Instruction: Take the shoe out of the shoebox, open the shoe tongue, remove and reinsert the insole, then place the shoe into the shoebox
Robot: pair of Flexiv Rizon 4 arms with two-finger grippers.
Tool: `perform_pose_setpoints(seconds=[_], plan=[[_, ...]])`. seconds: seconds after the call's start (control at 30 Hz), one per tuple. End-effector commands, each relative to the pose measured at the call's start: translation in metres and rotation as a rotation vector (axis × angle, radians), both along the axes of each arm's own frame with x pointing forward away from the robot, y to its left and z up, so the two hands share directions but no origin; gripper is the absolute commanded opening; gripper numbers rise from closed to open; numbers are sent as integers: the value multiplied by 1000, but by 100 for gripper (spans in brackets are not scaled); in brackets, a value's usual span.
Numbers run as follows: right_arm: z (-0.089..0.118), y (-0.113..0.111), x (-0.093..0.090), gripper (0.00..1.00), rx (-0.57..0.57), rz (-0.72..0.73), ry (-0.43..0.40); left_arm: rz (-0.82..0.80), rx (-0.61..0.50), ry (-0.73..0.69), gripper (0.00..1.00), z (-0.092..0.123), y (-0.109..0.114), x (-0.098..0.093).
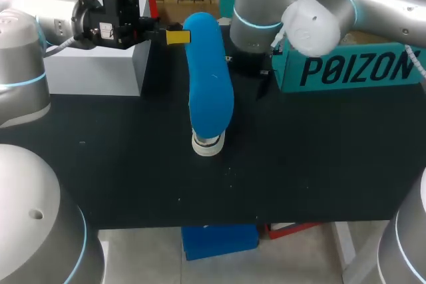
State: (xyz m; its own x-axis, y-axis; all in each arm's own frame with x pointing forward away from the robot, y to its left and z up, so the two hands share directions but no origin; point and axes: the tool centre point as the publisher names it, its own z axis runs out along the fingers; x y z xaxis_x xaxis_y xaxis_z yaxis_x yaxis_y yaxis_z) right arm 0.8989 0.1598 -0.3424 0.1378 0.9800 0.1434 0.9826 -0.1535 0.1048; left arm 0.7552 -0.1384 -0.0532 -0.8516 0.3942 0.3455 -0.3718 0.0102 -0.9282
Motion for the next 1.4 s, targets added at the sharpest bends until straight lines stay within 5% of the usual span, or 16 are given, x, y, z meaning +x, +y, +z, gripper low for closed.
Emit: perform_pose_setpoints(seconds=[0.03, 0.47, 1.07, 1.2, 1.4], plan=[[7, -23, -7, 100, 163, 40, -23, 5, 0, -1, 0, -1, -1, -1], [22, -22, -10, 100, 476, 130, -21, 5, 0, -1, 0, -1, -1, -1], [29, -20, -12, 100, 465, 147, -39, 5, 0, -1, 0, -1, -1, -1], [29, -18, -16, 100, 870, 111, 45, 5, 0, -1, 0, -1, -1, -1], [37, -18, -11, 100, 971, 127, 35, 5, 0, -1, 0, -1, -1, -1]])
